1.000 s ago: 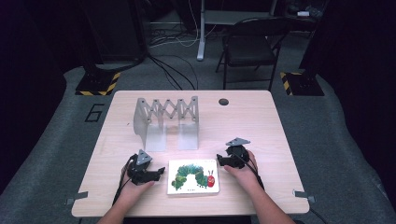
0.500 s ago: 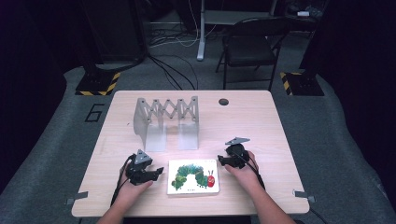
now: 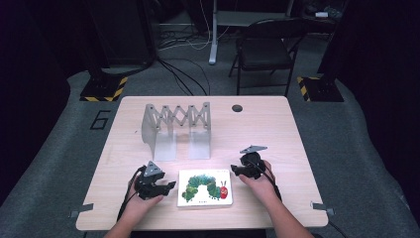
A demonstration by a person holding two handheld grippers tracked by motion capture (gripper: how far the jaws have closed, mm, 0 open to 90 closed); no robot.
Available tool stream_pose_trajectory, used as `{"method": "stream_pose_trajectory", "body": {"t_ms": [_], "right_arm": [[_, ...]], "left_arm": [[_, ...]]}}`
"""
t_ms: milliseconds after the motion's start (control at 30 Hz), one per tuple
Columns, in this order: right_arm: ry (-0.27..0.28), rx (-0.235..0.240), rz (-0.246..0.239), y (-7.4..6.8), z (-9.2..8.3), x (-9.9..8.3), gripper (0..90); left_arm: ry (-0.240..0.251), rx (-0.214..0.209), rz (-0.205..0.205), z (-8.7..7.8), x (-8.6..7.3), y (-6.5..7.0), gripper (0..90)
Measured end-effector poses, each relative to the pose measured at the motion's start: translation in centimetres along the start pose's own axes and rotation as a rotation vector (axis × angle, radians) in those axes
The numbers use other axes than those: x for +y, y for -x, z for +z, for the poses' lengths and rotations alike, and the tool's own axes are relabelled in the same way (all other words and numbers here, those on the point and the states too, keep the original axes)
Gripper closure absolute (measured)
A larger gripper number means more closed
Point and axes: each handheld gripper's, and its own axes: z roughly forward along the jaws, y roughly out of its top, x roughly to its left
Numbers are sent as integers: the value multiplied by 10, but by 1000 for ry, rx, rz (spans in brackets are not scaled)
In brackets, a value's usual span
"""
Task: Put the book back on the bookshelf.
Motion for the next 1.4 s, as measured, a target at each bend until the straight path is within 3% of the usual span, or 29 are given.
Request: {"method": "stream_pose_trajectory", "body": {"t_ms": [167,233,300,400,600,700,733,767,833,933,967,1000,1100,1133,1400], "right_arm": [[7,20,9,-1,-3,1,474],[5,32,-13,-1,-5,1,471],[6,37,3,-4,-5,2,470],[2,50,-28,-5,-4,2,467],[-7,61,-34,-12,-1,3,464],[-12,69,-34,-15,-2,3,463],[-8,67,-56,-14,-1,3,462],[-15,72,-36,-16,-1,4,461],[-16,71,-41,-18,1,4,461],[-25,77,-66,-18,3,6,460],[-18,81,-44,-20,4,7,460],[-21,85,-62,-20,4,7,460],[-34,89,-44,-22,6,9,459],[-27,92,-63,-21,7,9,459],[-37,110,-65,-25,10,11,455]], "left_arm": [[-4,-21,12,-2,1,8,382],[-6,-29,14,-3,0,10,380],[-7,-37,17,-4,0,13,378],[-5,-51,19,-6,0,16,369],[-1,-67,4,-8,-2,26,340],[-9,-77,26,-9,-2,31,338],[-17,-76,31,-9,-3,34,332],[-16,-79,33,-8,-4,36,328],[-22,-96,27,-9,-6,41,327],[-27,-98,61,-10,-8,46,320],[-27,-98,61,-10,-8,47,319],[-25,-106,52,-9,-9,49,317],[-24,-100,59,-9,-11,51,313],[-26,-99,70,-9,-11,51,313],[-28,-110,87,-7,-13,58,303]]}}
